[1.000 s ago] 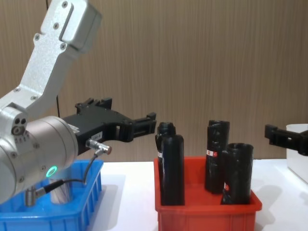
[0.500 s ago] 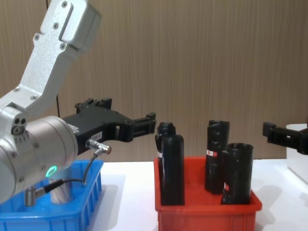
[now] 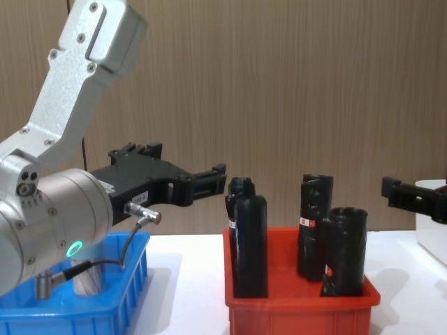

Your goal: Pick the cotton swabs from the blue box and place them into the white box.

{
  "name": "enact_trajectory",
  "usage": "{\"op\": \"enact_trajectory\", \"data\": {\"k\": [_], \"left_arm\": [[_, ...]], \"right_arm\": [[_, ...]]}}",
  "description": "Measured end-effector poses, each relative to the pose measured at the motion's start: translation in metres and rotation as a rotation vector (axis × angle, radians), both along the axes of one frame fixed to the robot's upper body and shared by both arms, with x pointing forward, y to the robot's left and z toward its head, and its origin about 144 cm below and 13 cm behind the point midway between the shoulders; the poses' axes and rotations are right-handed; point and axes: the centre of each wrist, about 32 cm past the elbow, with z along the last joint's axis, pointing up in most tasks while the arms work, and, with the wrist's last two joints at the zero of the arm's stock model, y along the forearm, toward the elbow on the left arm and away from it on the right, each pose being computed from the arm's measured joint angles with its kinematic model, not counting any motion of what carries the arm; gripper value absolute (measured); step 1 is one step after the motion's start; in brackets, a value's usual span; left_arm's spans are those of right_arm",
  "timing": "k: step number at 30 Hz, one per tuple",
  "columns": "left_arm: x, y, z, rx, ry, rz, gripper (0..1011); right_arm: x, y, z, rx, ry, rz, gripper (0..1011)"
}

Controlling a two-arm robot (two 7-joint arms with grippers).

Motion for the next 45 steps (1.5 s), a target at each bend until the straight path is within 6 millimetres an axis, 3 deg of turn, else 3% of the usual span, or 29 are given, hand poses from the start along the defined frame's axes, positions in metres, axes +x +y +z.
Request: {"op": "enact_trajectory", "data": {"k": [27, 45], "left_arm": [[0.000, 0.000, 0.000, 0.000, 0.000, 0.000, 1004], [0.000, 0.000, 0.000, 0.000, 0.000, 0.000, 1004]], "right_arm": [[0.004, -0.004, 0.004, -0.024, 0.031, 0.062, 1002], [0.041, -0.014, 0.006, -0.075, 0.113, 0.158, 1002]]}}
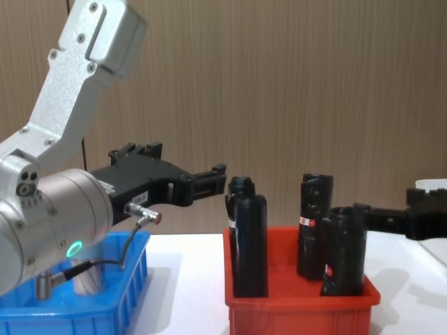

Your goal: Pick the cotton swabs from the blue box and place them into the white box.

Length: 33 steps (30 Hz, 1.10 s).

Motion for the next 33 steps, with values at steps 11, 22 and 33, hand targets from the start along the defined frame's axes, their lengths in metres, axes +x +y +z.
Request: {"op": "enact_trajectory", "data": {"k": [11, 22, 33], "left_arm": [[0.000, 0.000, 0.000, 0.000, 0.000, 0.000, 1004], [0.000, 0.000, 0.000, 0.000, 0.000, 0.000, 1004], [0.000, 0.000, 0.000, 0.000, 0.000, 0.000, 1004]], "right_arm": [[0.029, -0.003, -0.009, -0.001, 0.056, 0.003, 1002], [0.051, -0.002, -0.017, 0.006, 0.095, 0.014, 1002], [0.065, 0.003, -0.018, 0.015, 0.109, 0.040, 1002]]}}
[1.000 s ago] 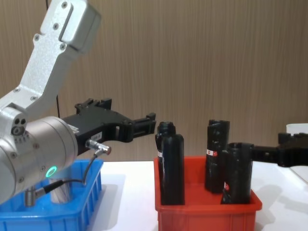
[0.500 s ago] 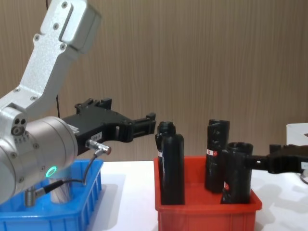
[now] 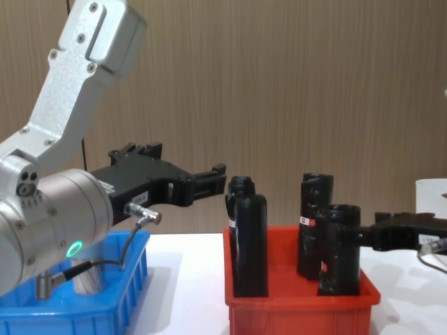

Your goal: Pick the cotton swabs from the blue box and place them into the white box.

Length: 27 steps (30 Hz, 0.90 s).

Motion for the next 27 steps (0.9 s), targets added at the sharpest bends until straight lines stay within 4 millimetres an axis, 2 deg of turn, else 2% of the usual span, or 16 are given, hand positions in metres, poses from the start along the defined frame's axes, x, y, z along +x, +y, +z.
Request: {"op": "enact_trajectory", "data": {"k": [15, 21, 22, 27], "left_arm": [[0.0000, 0.0000, 0.0000, 0.000, 0.000, 0.000, 1004], [0.0000, 0.0000, 0.0000, 0.000, 0.000, 0.000, 1004], [0.0000, 0.0000, 0.0000, 0.000, 0.000, 0.000, 1004], [0.0000, 0.0000, 0.0000, 0.000, 0.000, 0.000, 1004]], "right_arm": [[0.0085, 0.0049, -0.0016, 0.023, 0.032, 0.047, 1000], [0.0094, 0.0056, -0.0019, 0.032, 0.047, 0.064, 907], [0.0094, 0.0056, -0.0019, 0.035, 0.049, 0.067, 850], [0.0091, 0.0052, -0.0014, 0.042, 0.053, 0.076, 732]]}}
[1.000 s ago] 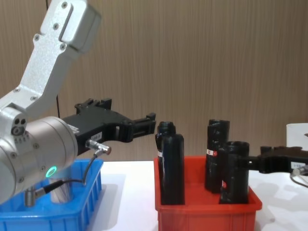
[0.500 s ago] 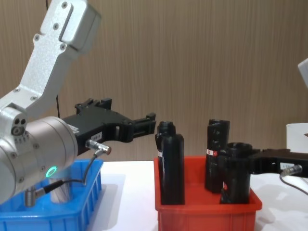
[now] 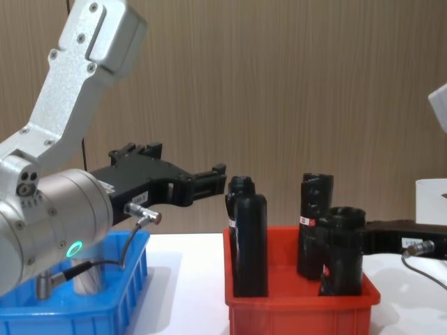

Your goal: Pick the cotton swabs from the blue box and place them into the white box.

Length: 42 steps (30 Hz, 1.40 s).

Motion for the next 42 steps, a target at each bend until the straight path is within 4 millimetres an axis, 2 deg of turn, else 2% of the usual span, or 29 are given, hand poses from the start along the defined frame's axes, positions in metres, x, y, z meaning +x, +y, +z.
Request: {"op": "enact_trajectory", "data": {"k": [4, 21, 30, 42], "left_arm": [[0.000, 0.000, 0.000, 0.000, 0.000, 0.000, 1004], [0.000, 0.000, 0.000, 0.000, 0.000, 0.000, 1004], [0.000, 0.000, 0.000, 0.000, 0.000, 0.000, 1004], [0.000, 0.000, 0.000, 0.000, 0.000, 0.000, 1004]], "right_arm": [[-0.001, -0.001, 0.001, 0.007, -0.001, 0.006, 576], [-0.007, -0.004, 0.015, 0.035, -0.036, 0.007, 471], [-0.007, -0.011, 0.041, 0.053, -0.113, -0.028, 427], [0.000, -0.032, 0.083, 0.043, -0.231, -0.145, 381]]}}
